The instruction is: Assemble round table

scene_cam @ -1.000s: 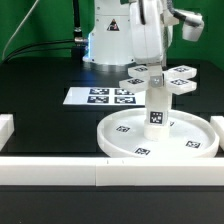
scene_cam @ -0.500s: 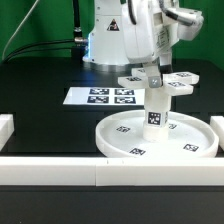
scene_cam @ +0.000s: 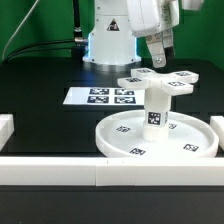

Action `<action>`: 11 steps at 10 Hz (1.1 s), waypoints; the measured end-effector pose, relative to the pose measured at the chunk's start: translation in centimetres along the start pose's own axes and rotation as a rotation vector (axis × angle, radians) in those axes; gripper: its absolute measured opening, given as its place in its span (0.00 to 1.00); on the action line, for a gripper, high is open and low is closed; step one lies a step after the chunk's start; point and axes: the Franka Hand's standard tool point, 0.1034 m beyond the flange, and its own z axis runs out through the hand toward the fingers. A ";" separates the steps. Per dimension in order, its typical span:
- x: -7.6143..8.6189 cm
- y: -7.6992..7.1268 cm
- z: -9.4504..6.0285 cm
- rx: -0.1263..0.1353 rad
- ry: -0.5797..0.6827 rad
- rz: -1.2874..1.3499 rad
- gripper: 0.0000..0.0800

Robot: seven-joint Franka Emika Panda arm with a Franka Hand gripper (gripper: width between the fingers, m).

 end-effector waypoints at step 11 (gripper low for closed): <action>-0.9 -0.4 -0.2 -0.053 0.038 -1.126 0.81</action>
Offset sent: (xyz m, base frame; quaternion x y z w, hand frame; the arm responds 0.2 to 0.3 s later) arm 0.0109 0.0055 0.0084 -0.0177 -0.0063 -0.2161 0.9762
